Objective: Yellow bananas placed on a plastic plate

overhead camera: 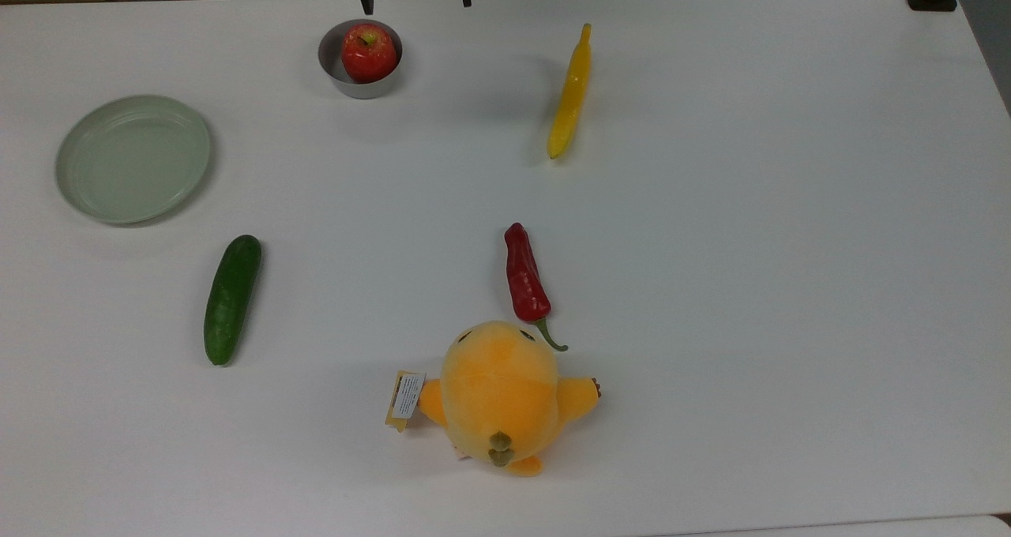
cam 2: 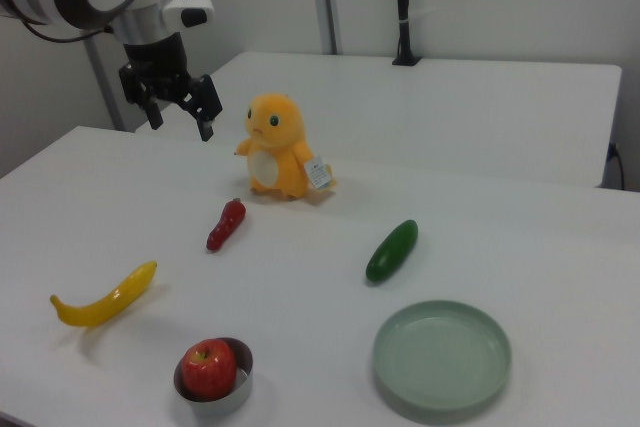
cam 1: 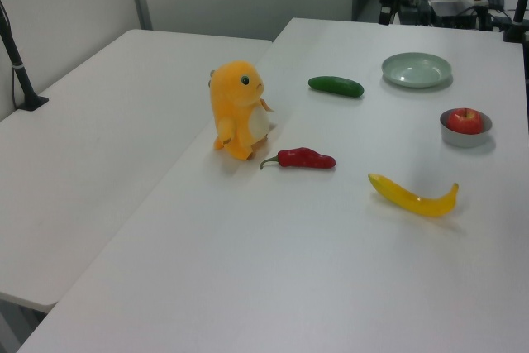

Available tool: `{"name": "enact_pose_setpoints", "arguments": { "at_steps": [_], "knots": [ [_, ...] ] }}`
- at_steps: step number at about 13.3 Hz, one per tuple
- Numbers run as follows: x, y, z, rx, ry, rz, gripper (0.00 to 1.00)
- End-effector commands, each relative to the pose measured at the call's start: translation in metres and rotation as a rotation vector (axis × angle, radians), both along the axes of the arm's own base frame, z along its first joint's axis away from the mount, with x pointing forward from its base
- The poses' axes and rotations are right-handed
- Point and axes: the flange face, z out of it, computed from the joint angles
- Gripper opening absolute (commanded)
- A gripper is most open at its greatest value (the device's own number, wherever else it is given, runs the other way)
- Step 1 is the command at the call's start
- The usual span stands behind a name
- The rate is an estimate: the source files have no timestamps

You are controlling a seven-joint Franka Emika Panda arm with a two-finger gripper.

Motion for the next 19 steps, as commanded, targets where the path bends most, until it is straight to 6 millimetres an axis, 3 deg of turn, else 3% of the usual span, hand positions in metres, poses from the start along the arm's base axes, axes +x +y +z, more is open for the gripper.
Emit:
{"name": "enact_pose_setpoints", "arguments": {
  "at_steps": [1, 9, 11, 16, 19],
  "knots": [
    [0.003, 0.009, -0.004, -0.001, 0.006, 0.036, 1.00],
    [0.001, 0.010, -0.005, -0.003, 0.017, 0.036, 1.00],
    [-0.005, 0.013, -0.013, -0.008, 0.084, 0.050, 1.00],
    [-0.039, 0.061, -0.034, -0.031, 0.321, 0.165, 1.00],
    [-0.064, 0.096, -0.067, -0.062, 0.480, 0.167, 1.00]
  ]
}}
